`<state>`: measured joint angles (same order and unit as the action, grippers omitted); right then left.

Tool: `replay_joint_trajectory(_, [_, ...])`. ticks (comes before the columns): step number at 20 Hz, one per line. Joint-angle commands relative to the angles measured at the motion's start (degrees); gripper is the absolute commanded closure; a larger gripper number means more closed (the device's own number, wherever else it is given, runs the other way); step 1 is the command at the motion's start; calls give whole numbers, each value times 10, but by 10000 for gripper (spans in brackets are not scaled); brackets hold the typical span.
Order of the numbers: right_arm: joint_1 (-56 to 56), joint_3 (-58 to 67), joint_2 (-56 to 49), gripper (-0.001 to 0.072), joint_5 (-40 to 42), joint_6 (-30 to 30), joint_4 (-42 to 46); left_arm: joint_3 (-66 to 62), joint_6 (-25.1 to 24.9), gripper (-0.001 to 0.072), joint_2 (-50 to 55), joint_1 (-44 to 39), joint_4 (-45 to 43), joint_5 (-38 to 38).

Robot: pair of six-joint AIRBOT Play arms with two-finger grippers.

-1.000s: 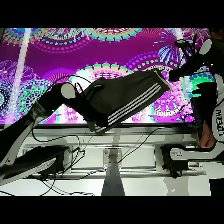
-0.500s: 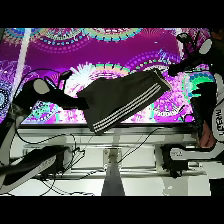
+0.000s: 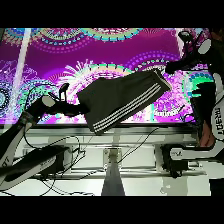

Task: Fold the clothes and pants, and hang the long-sleeved shirts on hangers.

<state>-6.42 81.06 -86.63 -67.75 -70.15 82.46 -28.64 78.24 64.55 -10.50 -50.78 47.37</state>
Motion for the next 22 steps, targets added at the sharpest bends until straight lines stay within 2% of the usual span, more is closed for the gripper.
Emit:
replay_joint_trajectory(1, [0, 0, -12, 54, 2, -40, -3, 6, -5, 323, 41, -27, 16, -60])
replay_joint_trajectory(2, [0, 0, -13, 54, -1, -40, 3, 1, -2, 612, 45, -27, 16, -60])
replay_joint_trajectory(3, [0, 0, -13, 54, -2, -41, 13, -6, -2, 694, 46, -26, 16, -61])
replay_joint_trajectory(5, [-5, 1, -14, 91, -8, -43, 17, -37, -3, 695, 45, -8, -4, -48])
replay_joint_trajectory(8, [-30, 1, -30, 96, -50, -38, -21, -131, -3, 696, 44, 42, -149, 39])
replay_joint_trajectory(9, [-42, 0, -41, 95, -73, -26, -53, -169, -3, 696, 44, 64, -206, 79])
replay_joint_trajectory(11, [-59, -4, -68, 95, -120, 20, -184, -222, -3, 695, 44, 107, -261, 113])
replay_joint_trajectory(13, [-57, -10, -98, 87, -144, 70, -282, -240, -10, 695, 44, 139, -266, 96])
replay_joint_trajectory(14, [-48, -10, -113, 83, -138, 69, -294, -240, -12, 695, 45, 148, -266, 86])
replay_joint_trajectory(16, [-22, -10, -138, 81, -129, 66, -301, -240, -12, 695, 51, 153, -266, 82])
replay_joint_trajectory(18, [17, -10, -159, 5, -116, 66, -299, -240, -11, 695, 62, 152, -265, 82])
replay_joint_trajectory(22, [87, -10, -181, 6, -26, 24, -242, -240, -11, 695, 81, 148, -257, 82])
